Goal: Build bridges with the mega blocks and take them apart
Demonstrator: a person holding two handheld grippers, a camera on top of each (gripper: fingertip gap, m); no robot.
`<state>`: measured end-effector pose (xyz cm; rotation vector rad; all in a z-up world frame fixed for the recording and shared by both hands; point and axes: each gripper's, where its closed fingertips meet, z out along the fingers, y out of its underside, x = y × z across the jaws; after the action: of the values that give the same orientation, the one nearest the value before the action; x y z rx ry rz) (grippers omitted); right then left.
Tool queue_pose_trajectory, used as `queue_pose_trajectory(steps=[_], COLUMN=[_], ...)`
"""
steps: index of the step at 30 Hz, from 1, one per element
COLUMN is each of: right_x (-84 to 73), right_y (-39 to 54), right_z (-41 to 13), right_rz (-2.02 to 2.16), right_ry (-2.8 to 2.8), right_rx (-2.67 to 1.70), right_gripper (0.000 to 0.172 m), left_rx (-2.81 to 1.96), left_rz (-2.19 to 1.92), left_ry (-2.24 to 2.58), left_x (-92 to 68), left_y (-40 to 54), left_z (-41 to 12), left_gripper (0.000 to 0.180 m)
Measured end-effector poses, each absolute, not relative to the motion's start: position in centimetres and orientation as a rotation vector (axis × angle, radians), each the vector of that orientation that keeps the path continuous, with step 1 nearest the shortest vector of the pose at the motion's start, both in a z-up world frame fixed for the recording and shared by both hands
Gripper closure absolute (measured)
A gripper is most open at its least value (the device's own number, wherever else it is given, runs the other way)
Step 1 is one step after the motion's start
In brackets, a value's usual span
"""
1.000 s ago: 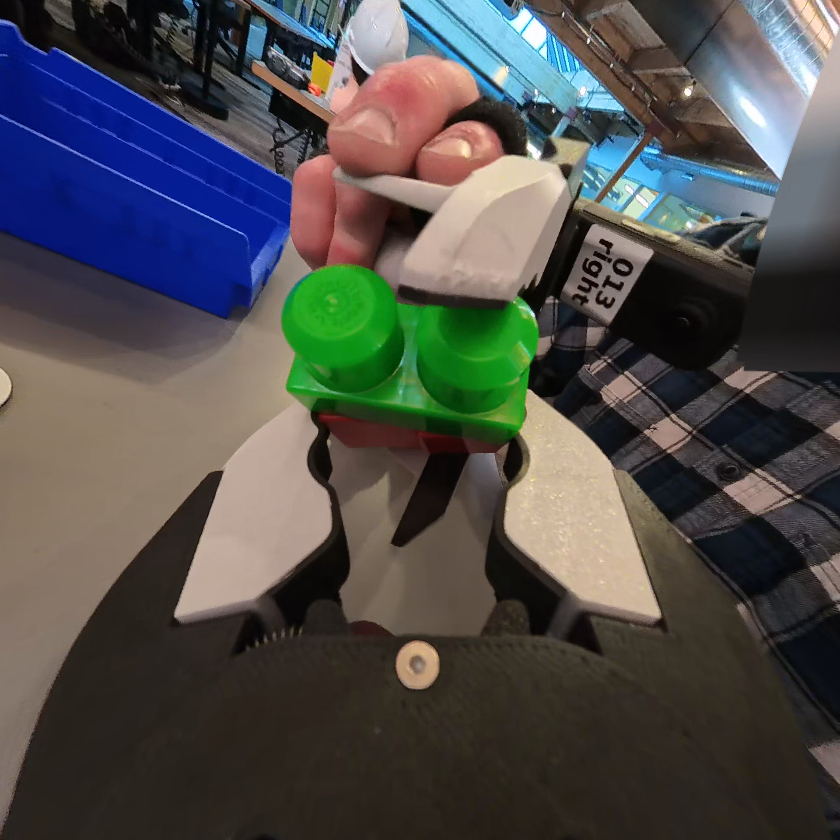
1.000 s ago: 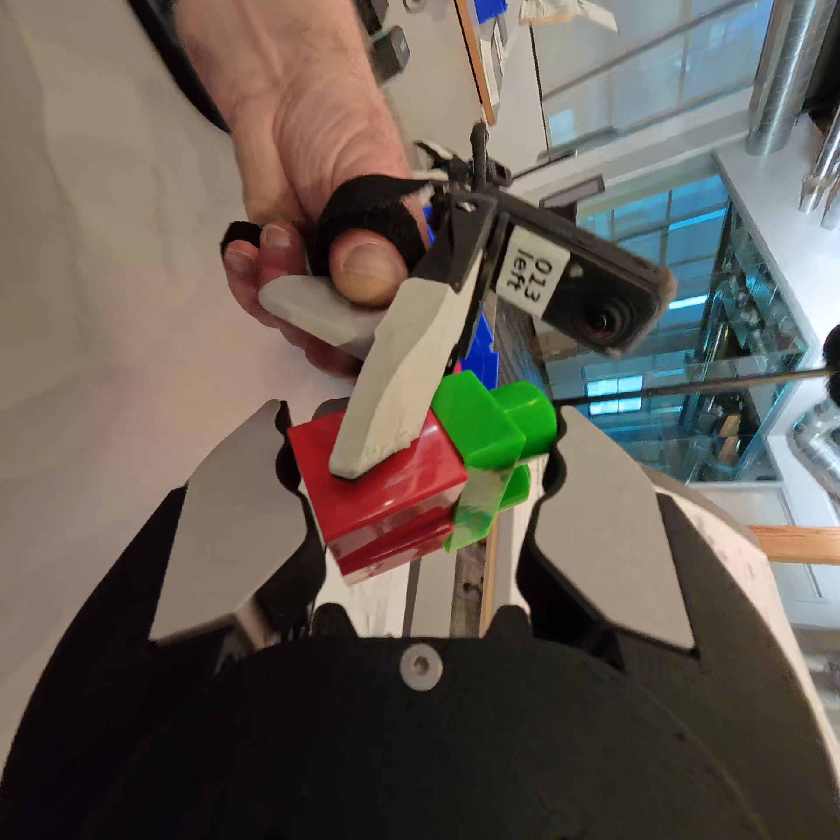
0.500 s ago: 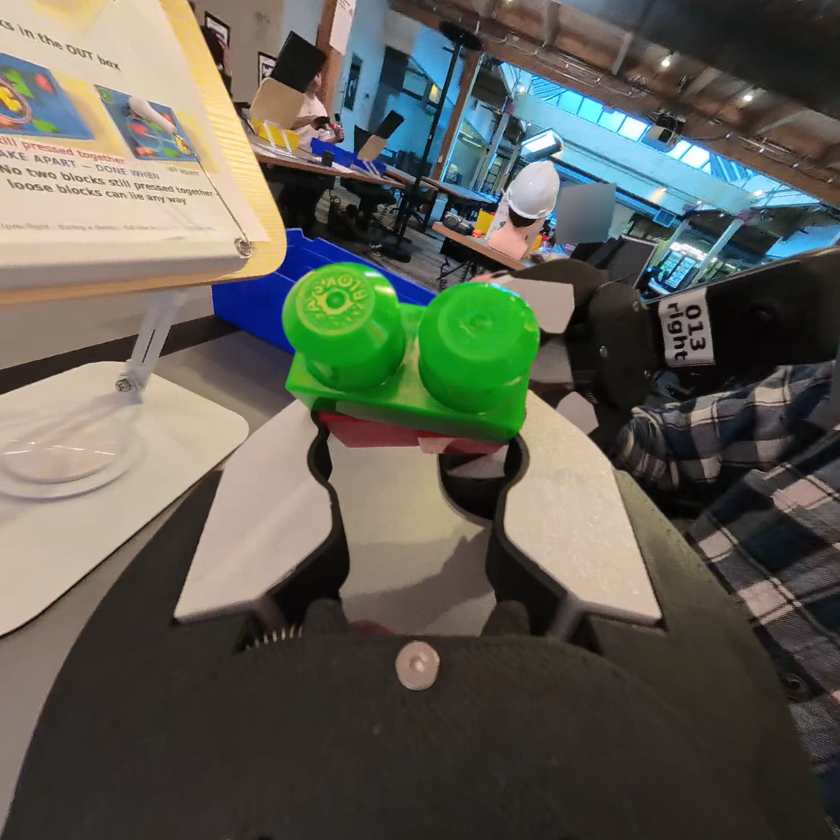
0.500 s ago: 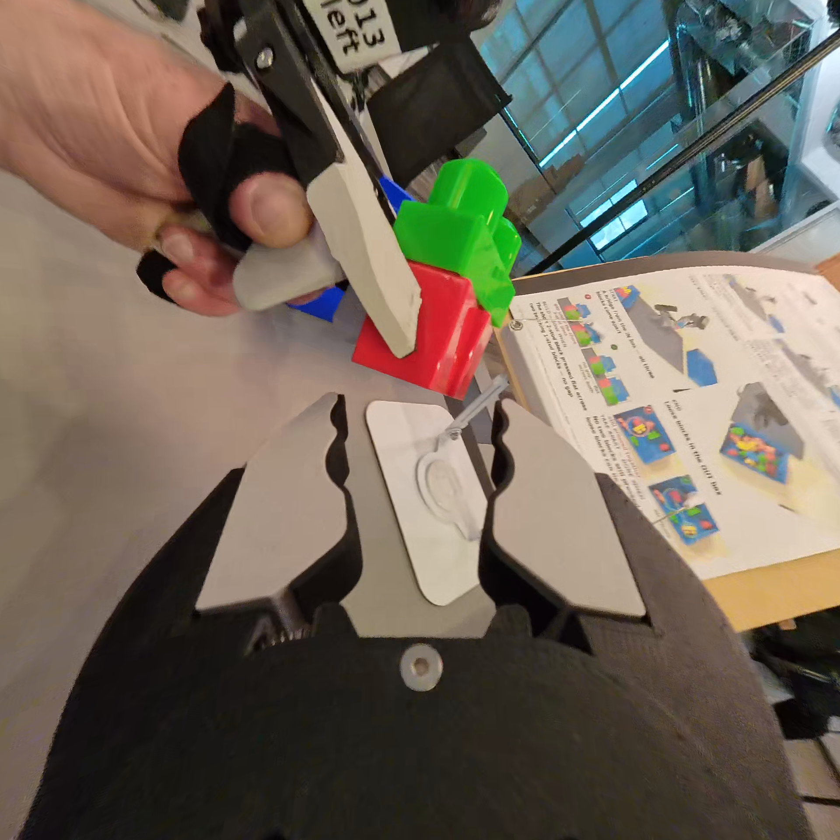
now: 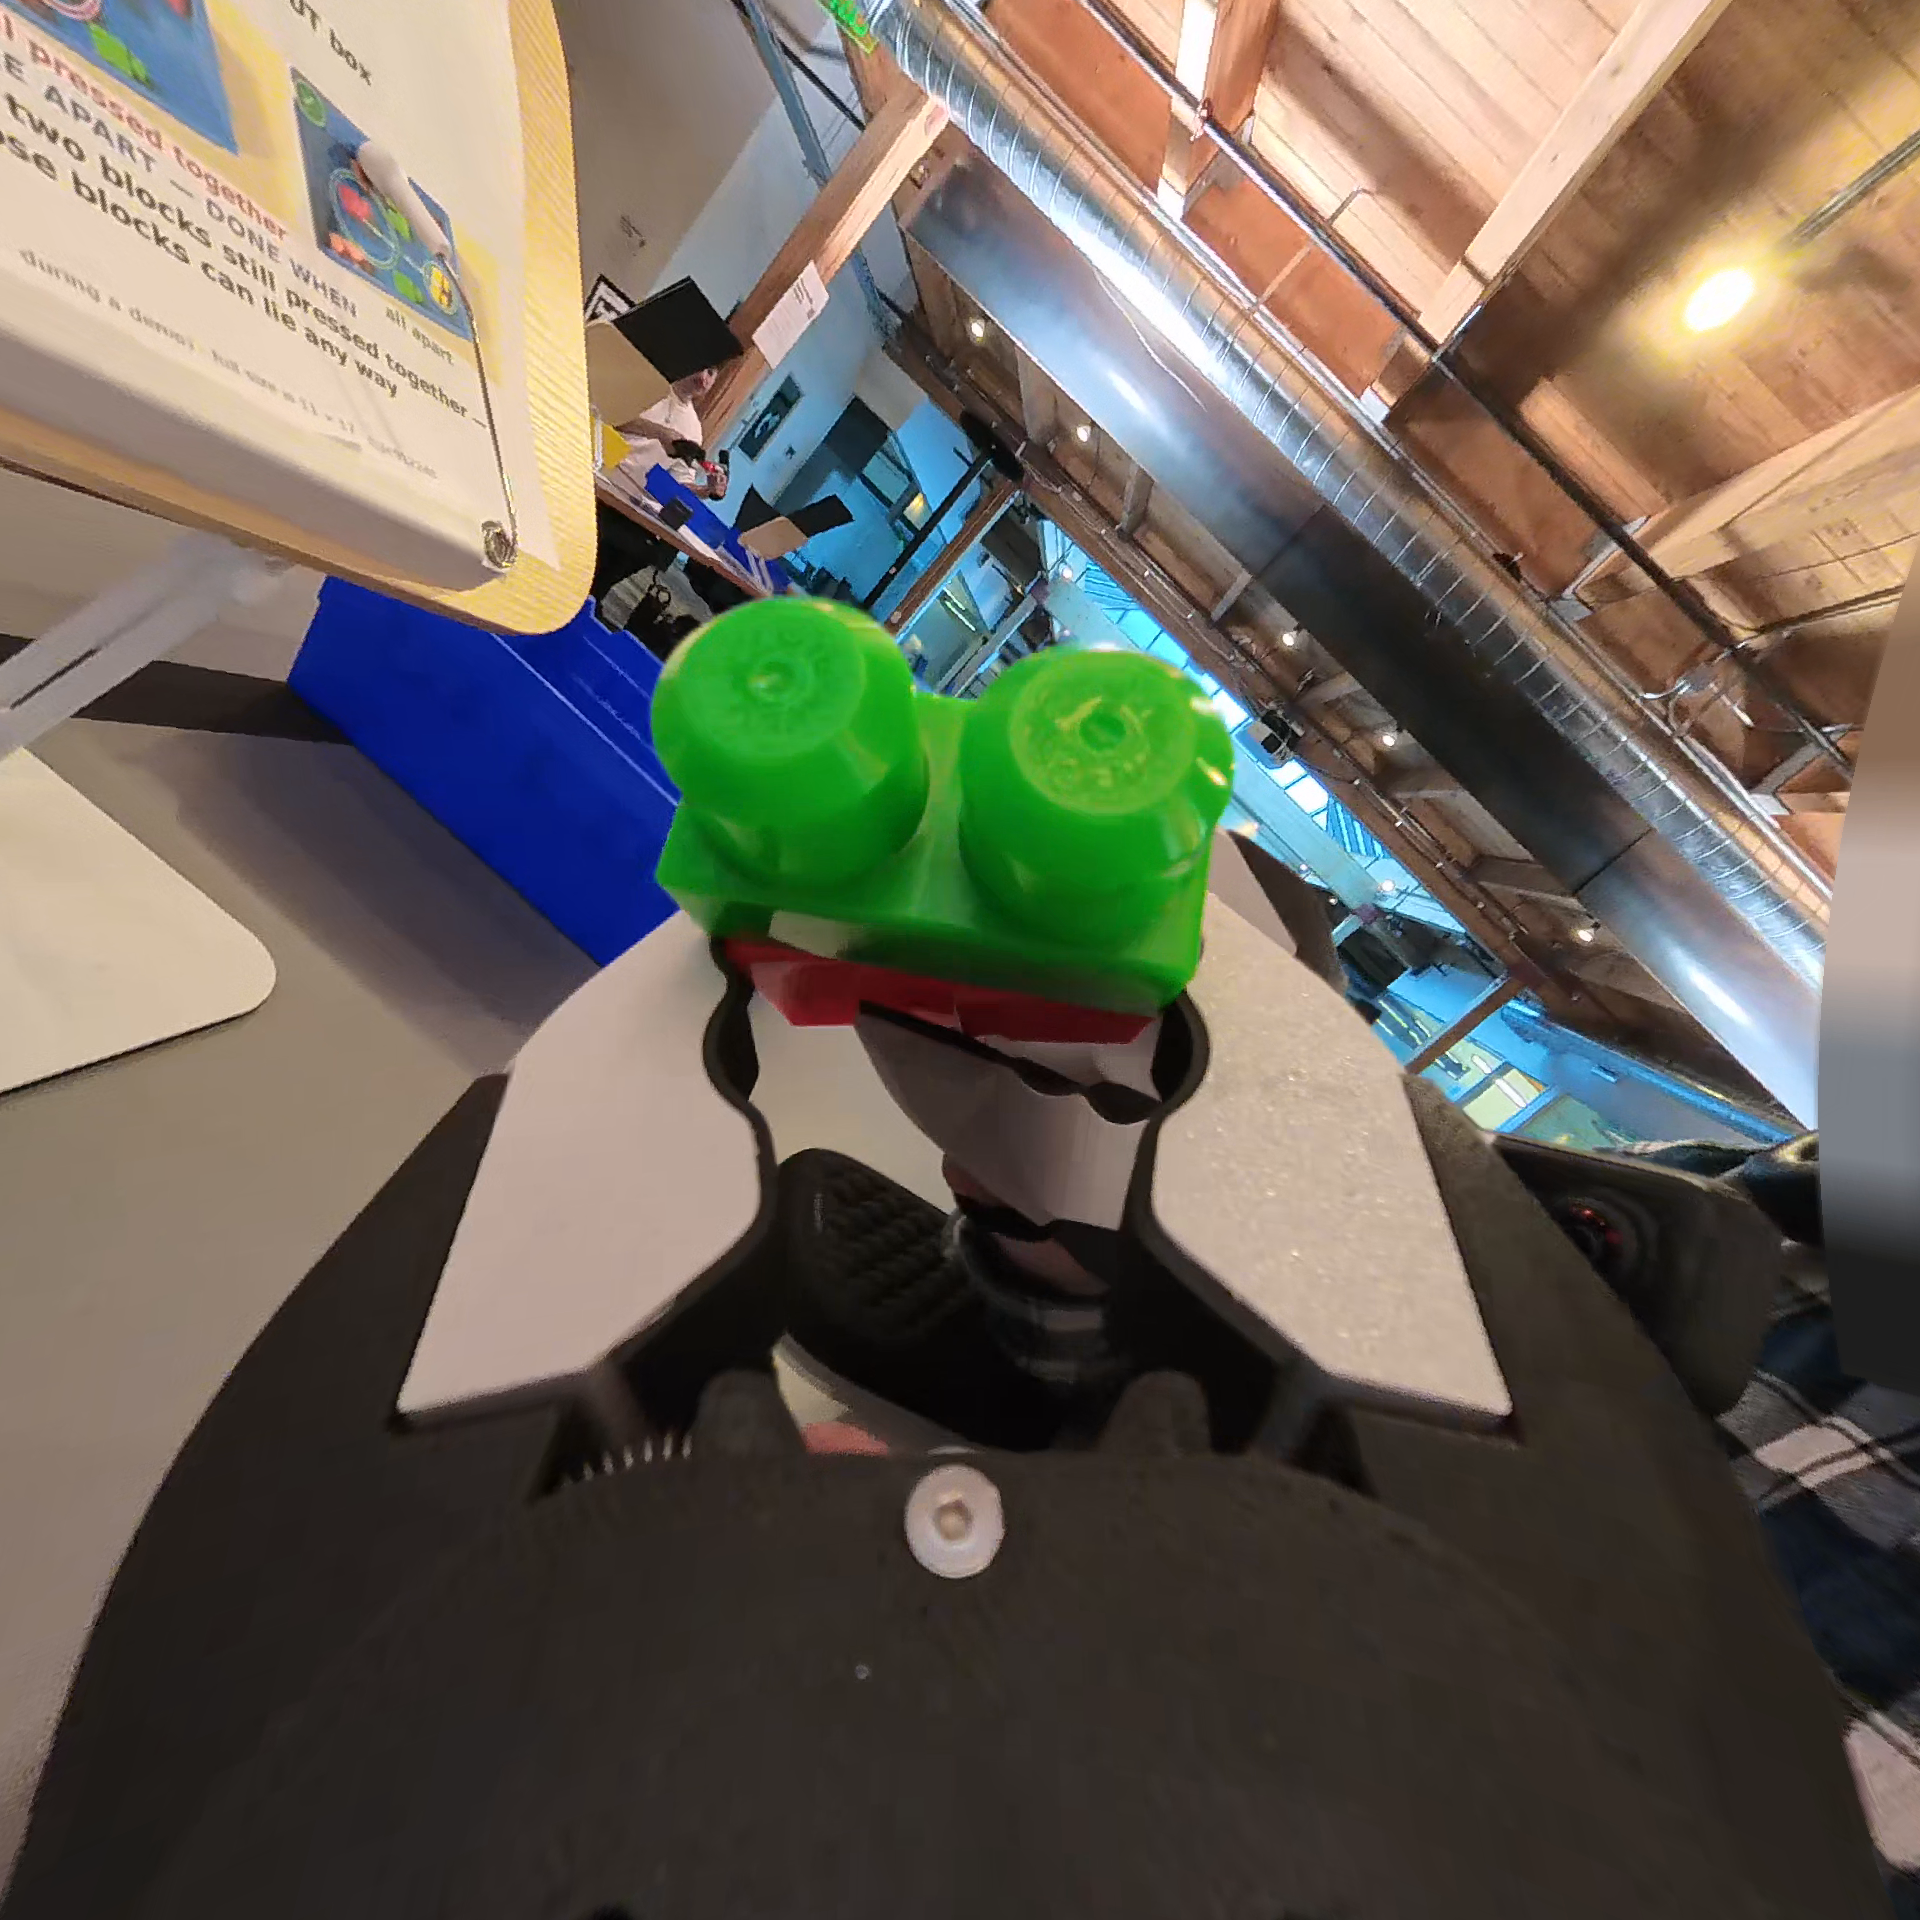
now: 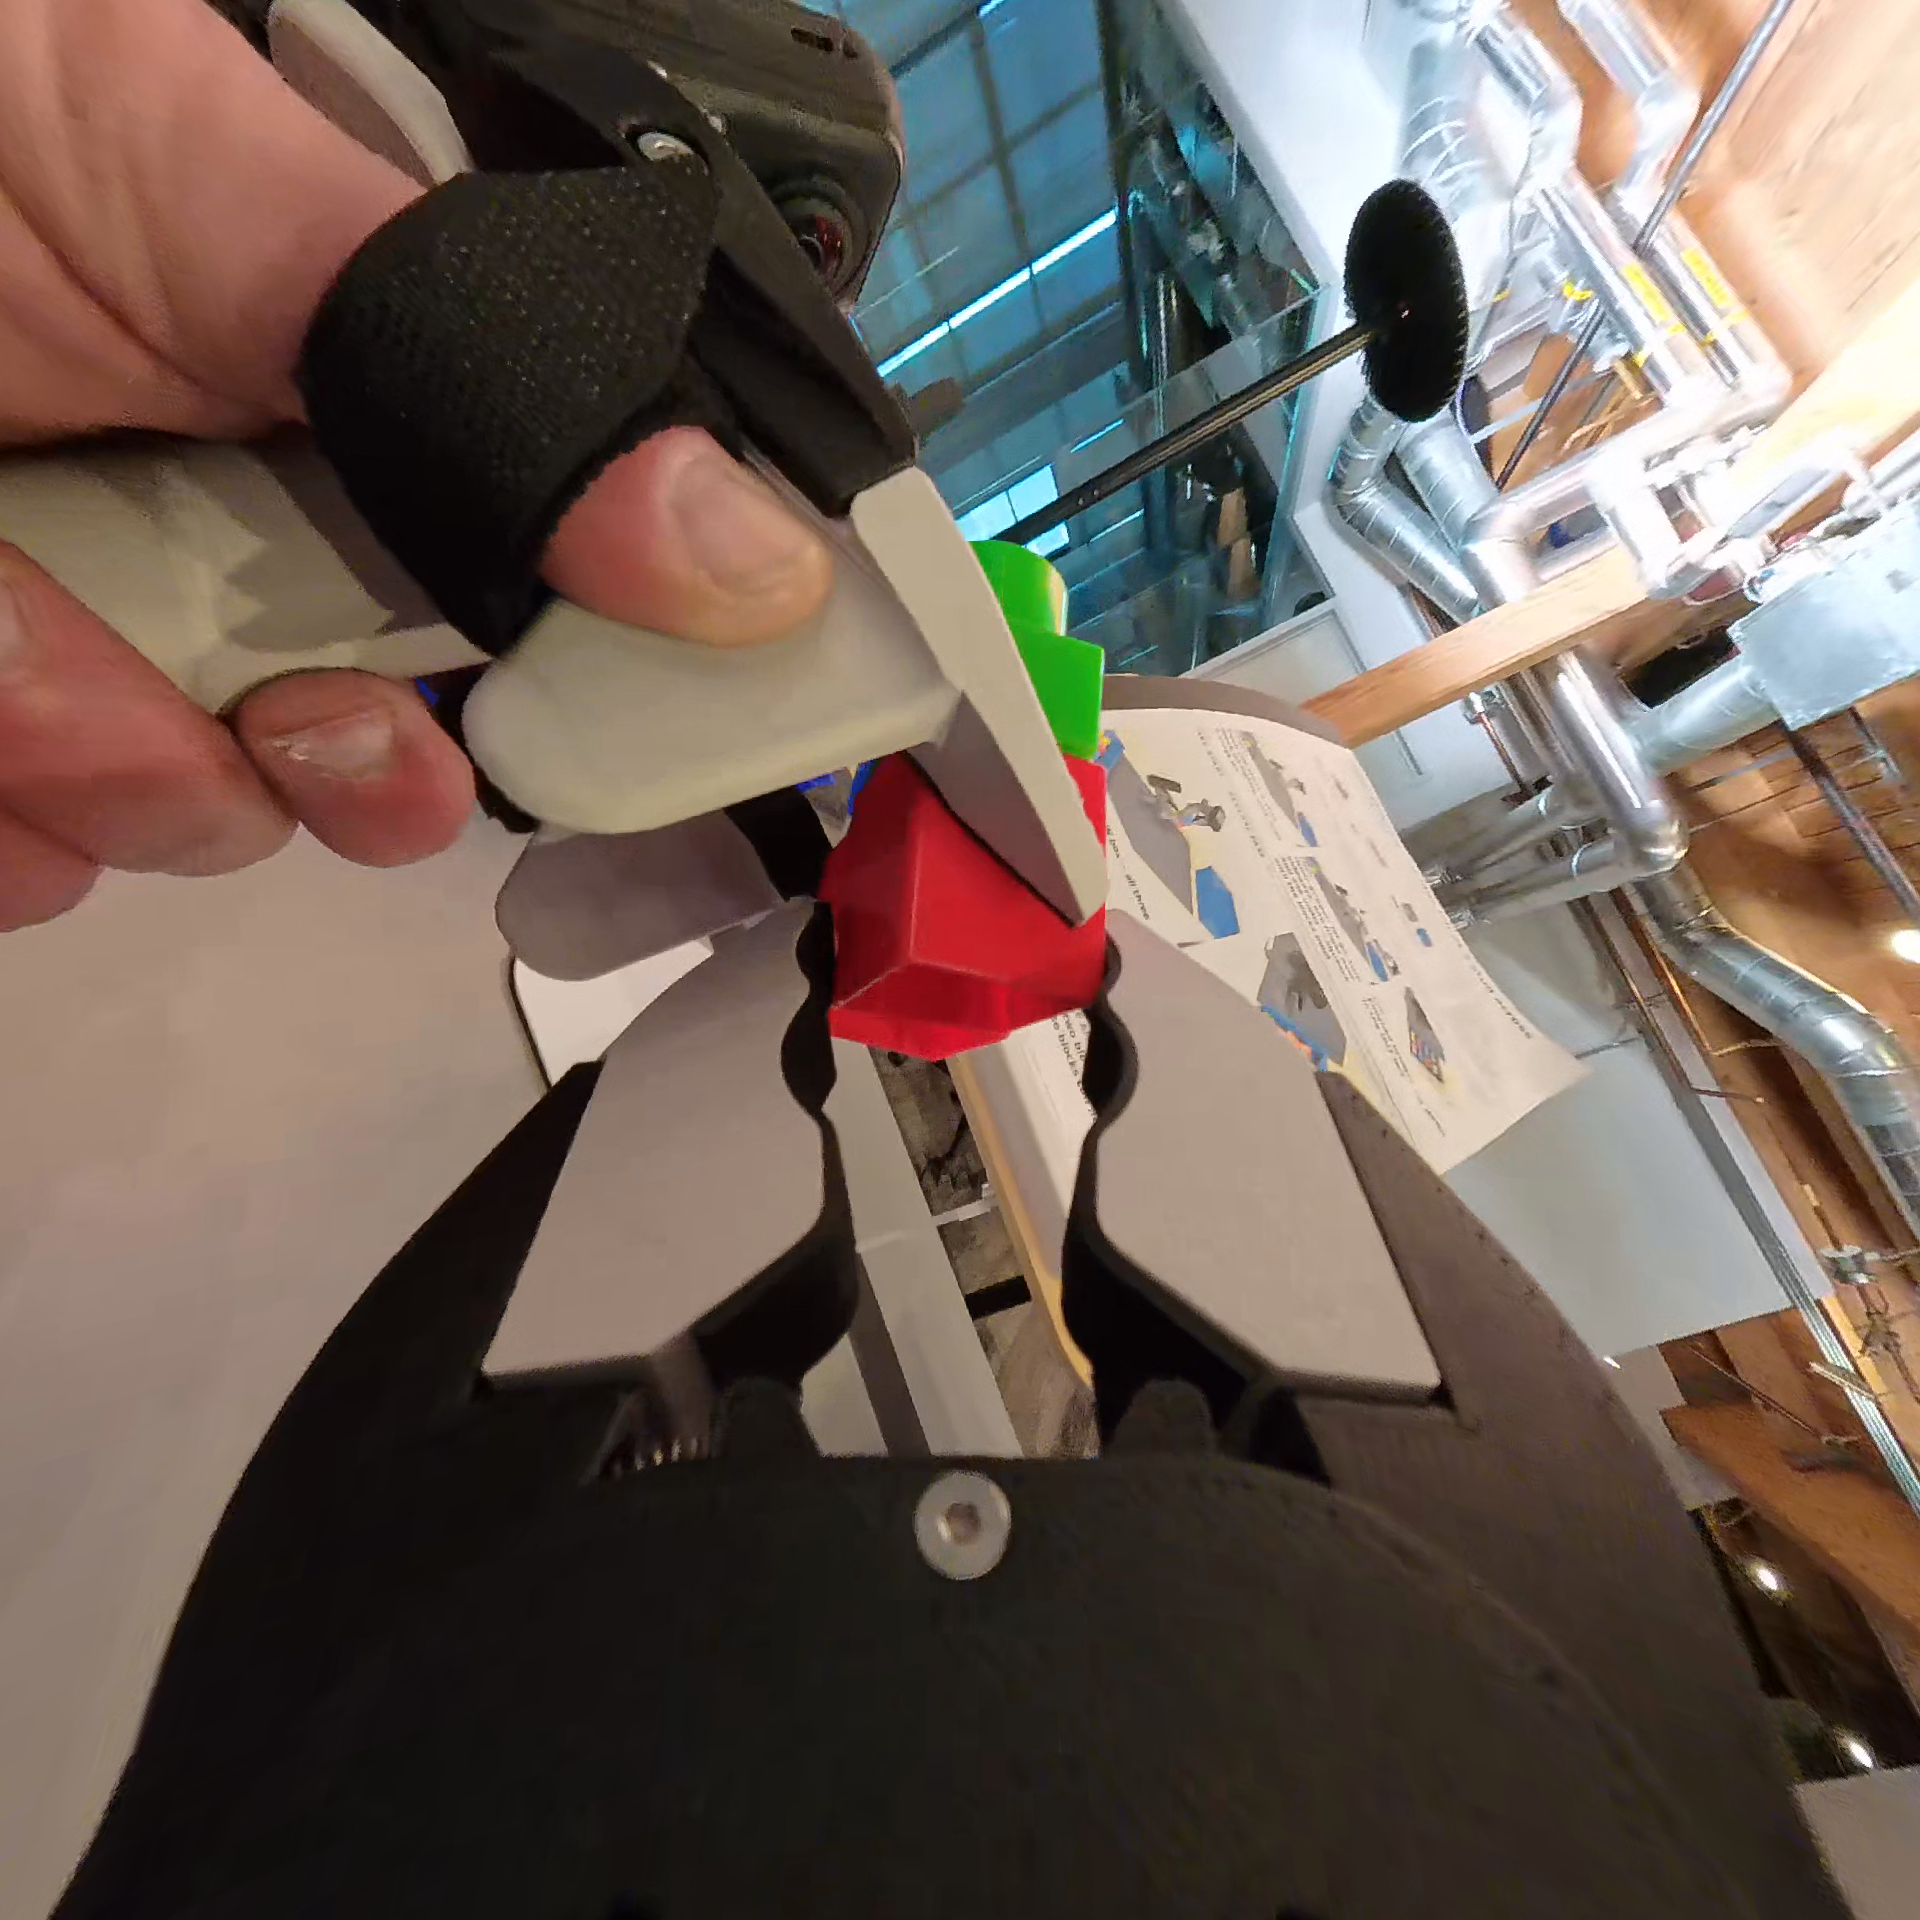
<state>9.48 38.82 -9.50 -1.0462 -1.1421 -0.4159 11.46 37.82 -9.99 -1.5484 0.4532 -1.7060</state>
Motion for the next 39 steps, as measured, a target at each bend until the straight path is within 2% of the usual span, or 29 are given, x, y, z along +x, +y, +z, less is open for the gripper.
queue_pose_trajectory(steps=[7, 11, 14, 18, 21, 25, 28, 34, 39], right_x=[9.8, 10.6, 11.4, 11.8, 12.0, 12.5, 12.2, 11.0, 10.0], right_y=[39.0, 39.2, 39.3, 38.9, 37.4, 35.6, 34.1, 31.2, 30.7], right_z=[-8.6, -7.0, -6.2, -5.9, -5.7, -5.6, -5.8, -6.2, -6.9], right_rz=[-0.291, -0.054, 0.294, 0.976, 1.496, 1.899, 2.084, 2.319, 2.393], right_ry=[-1.111, -1.017, -0.916, -0.809, -0.777, -0.785, -0.829, -0.918, -0.918], right_rx=[-1.065, -1.118, -1.197, -1.284, -1.242, -1.111, -1.004, -0.813, -0.744], right_gripper=[0.127, 0.127, 0.127, 0.127, 0.127, 0.127, 0.127, 0.127, 0.127], left_rx=[-1.524, -1.473, -1.437, -1.367, -1.272, -1.074, -0.993, -0.906, -0.895], left_rz=[-1.692, -1.667, -1.591, -1.477, -1.391, -1.374, -1.289, -1.296, -1.427], left_ry=[0.471, 0.527, 0.577, 0.638, 0.734, 0.941, 1.083, 1.264, 1.332], left_x=[11.7, 12.0, 11.7, 10.3, 9.6, 9.4, 10.2, 11.5, 12.4], left_y=[37.7, 37.0, 36.7, 37.2, 37.3, 35.5, 34.6, 32.6, 30.6], left_z=[-9.1, -8.3, -7.8, -7.3, -6.6, -5.0, -4.8, -5.6, -7.2], left_gripper=[0.106, 0.103, 0.100, 0.097, 0.095, 0.090, 0.083, 0.080, 0.092])
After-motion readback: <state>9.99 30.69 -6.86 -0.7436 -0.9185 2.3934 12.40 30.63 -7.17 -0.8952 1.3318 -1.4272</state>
